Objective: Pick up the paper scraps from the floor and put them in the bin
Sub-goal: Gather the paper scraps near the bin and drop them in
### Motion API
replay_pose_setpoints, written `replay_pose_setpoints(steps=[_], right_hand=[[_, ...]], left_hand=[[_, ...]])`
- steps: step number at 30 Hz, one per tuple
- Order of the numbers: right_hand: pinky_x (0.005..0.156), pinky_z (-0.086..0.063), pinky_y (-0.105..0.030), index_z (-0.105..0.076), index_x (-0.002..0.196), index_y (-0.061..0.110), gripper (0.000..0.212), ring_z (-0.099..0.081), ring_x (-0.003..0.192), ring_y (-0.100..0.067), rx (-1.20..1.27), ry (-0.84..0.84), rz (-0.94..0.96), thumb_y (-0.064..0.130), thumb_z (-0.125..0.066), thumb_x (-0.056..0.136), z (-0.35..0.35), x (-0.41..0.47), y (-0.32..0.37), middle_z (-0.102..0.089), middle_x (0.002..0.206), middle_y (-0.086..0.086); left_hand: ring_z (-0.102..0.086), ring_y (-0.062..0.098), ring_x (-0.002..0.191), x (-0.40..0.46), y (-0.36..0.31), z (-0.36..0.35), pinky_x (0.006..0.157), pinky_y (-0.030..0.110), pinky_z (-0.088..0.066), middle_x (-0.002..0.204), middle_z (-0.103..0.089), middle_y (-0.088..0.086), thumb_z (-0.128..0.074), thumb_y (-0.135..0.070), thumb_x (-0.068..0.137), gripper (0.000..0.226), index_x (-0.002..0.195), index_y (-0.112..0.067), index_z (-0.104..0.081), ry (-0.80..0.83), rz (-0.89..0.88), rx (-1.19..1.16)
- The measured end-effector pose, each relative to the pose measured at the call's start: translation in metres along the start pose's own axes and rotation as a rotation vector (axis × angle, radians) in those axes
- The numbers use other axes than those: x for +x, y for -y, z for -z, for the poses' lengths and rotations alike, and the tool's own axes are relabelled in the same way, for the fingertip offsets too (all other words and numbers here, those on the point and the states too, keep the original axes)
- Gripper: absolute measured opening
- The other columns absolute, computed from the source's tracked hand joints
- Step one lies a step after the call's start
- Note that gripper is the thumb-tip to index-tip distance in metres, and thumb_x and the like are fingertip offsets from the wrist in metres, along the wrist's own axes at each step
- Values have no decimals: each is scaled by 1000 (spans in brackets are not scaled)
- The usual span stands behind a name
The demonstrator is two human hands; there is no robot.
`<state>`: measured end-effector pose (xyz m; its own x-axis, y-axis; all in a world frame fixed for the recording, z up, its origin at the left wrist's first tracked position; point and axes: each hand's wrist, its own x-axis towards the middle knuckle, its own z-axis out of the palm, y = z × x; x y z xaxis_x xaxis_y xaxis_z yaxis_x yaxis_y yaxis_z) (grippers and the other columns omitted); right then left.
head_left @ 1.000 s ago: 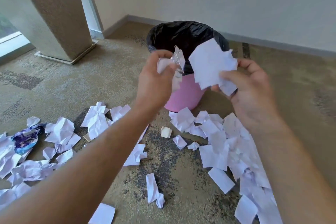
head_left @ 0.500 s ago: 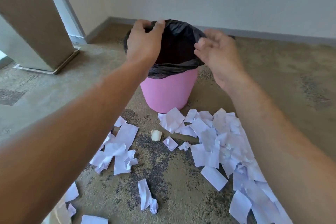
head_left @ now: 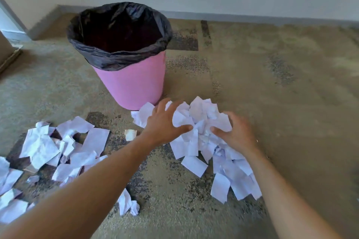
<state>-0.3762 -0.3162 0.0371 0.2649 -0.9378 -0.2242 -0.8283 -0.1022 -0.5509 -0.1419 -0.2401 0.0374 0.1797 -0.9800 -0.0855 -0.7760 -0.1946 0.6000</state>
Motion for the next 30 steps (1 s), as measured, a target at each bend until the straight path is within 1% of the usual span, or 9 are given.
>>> replay_pose_setpoints(steps=[3,7,11,14,17,22,25,27,30], right_hand=[[102,-41,-54,-26,144,40,110,-34,138,-34,-179,111,-107,90,-50,49,-12,-6,-37,-32,153,-5],[99,-41,-55,-14,147,45,110,-30,134,-40,-230,212,-130,79,-67,56,-30,-13,-50,-21,151,-6],[106,-34,-54,-9,148,48,113,-13,142,-37,-271,291,-50,73,-73,58,-47,-8,-41,-11,154,-5],[100,-40,-48,-20,145,46,102,-18,134,-38,-282,296,-8,63,-77,62,-54,-5,-32,-20,146,-4],[91,-47,-43,-37,138,39,75,-29,128,-36,-334,268,30,45,-74,73,-64,-6,-28,-27,139,-5],[81,-49,-38,-57,113,20,40,-52,107,-37,-352,230,112,29,-66,76,-73,-4,-32,-45,113,-10],[70,-41,-33,-62,106,12,28,-56,98,-37,-315,209,166,14,-63,78,-71,-7,-29,-48,96,-11],[62,-29,-31,-62,91,9,14,-54,95,-35,-232,184,189,5,-61,78,-67,-11,-28,-43,83,-8],[56,-22,-32,-55,70,14,21,-55,83,-30,-51,118,151,-5,-60,76,-59,-12,-30,-50,74,-6]], left_hand=[[-6,34,149,10,19,-27,111,63,-28,163,1,-1,-58,-88,54,112,147,-52,-8,166,108,76],[3,39,150,15,17,-53,111,66,-25,163,18,1,-73,-78,56,127,149,-52,9,333,196,208],[-7,40,148,18,0,-71,110,62,-26,162,19,7,-70,-80,56,126,147,-53,13,382,83,418],[-13,40,146,19,-4,-84,109,60,-27,163,10,8,-73,-77,56,122,149,-53,2,375,2,483],[-26,40,135,14,-7,-92,103,54,-36,157,-6,6,-78,-64,63,102,146,-47,-22,344,-74,519],[-50,42,112,7,-9,-93,94,47,-45,139,-30,11,-77,-32,78,61,133,-24,-52,281,-54,231],[-57,38,106,3,-12,-92,86,41,-48,128,-42,13,-71,-16,81,43,123,-14,-61,252,1,38],[-56,34,106,2,-13,-91,79,33,-46,119,-49,13,-69,-10,80,37,116,-10,-64,239,31,-42],[-59,26,98,-2,-12,-85,70,22,-38,101,-57,6,-75,-7,76,28,104,-6,-69,197,102,-185]])
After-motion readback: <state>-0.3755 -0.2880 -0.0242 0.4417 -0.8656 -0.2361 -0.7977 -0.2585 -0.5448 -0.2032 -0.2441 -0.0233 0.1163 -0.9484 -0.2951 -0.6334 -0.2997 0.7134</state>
